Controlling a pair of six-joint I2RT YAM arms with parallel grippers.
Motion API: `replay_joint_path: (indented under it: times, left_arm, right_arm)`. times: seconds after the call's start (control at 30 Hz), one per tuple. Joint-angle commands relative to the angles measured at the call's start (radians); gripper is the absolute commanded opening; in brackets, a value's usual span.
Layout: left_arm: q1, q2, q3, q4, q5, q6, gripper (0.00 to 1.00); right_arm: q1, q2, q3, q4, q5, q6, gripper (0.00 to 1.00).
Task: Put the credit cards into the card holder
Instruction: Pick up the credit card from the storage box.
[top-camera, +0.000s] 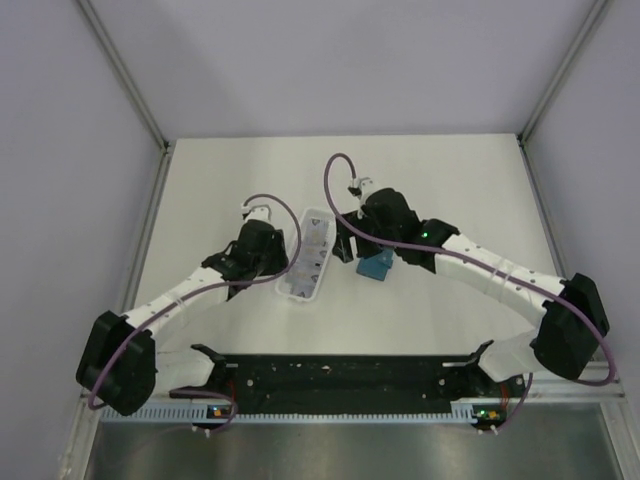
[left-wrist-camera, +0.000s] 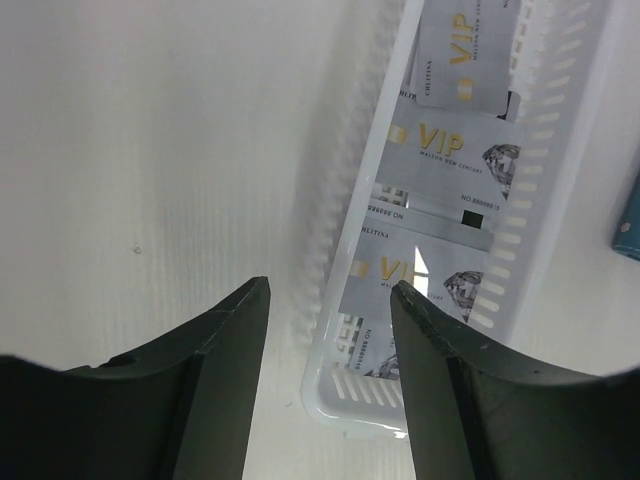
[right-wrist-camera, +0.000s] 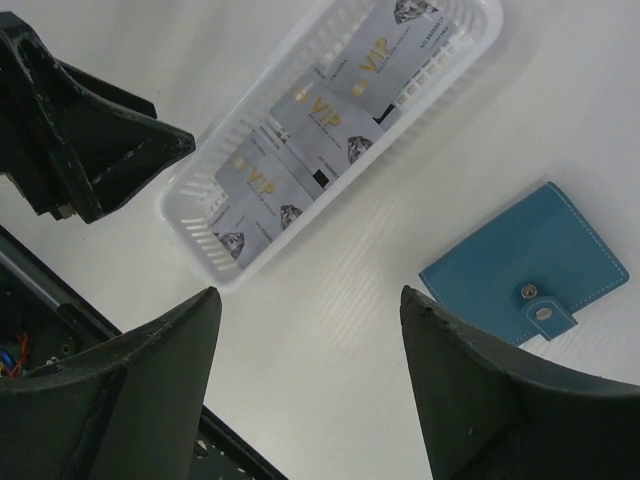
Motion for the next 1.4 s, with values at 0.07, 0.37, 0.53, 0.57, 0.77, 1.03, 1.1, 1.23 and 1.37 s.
replay_joint_path:
  times: [0.07, 0.37, 0.53, 0.57, 0.77, 1.03, 1.1, 1.23, 1.37]
  left_arm:
    - [0.004, 0.084, 0.033, 0.058, 0.029, 0.028, 0.56]
    - [0.005, 0.140, 0.019, 0.084, 0.093, 0.006, 0.43]
    - [-0.004, 0.110, -0.033, 0.115, 0.172, -0.030, 0.38]
    - [-0.010, 0.101, -0.044, 0.116, 0.176, -0.036, 0.37]
    - [-0.034, 0.049, -0.111, 0.130, 0.182, -0.067, 0.29]
    - [-0.071, -0.006, -0.166, 0.156, 0.227, -0.102, 0.16]
    - [-0.088, -0.020, -0.166, 0.155, 0.225, -0.114, 0.13]
    - [-0.103, -0.046, -0.176, 0.158, 0.218, -0.140, 0.11]
    - [-0.110, -0.049, -0.177, 0.162, 0.212, -0.162, 0.10]
  right_arm:
    - [-0.081, 0.042, 0.090, 0.042, -0.134, -0.028, 0.72]
    - [-0.101, 0.077, 0.122, 0.039, -0.167, -0.039, 0.72]
    - [-0.102, 0.114, 0.133, 0.035, -0.180, -0.038, 0.72]
    - [-0.102, 0.122, 0.134, 0.035, -0.180, -0.038, 0.71]
    - [-0.102, 0.166, 0.162, 0.035, -0.170, -0.032, 0.70]
    - [-0.102, 0.280, 0.286, 0.025, -0.161, 0.004, 0.57]
    - [-0.102, 0.321, 0.334, 0.009, -0.141, 0.021, 0.52]
    - [-0.102, 0.434, 0.449, -0.048, -0.117, 0.044, 0.43]
    - [-0.102, 0.519, 0.539, -0.094, -0.089, 0.076, 0.36]
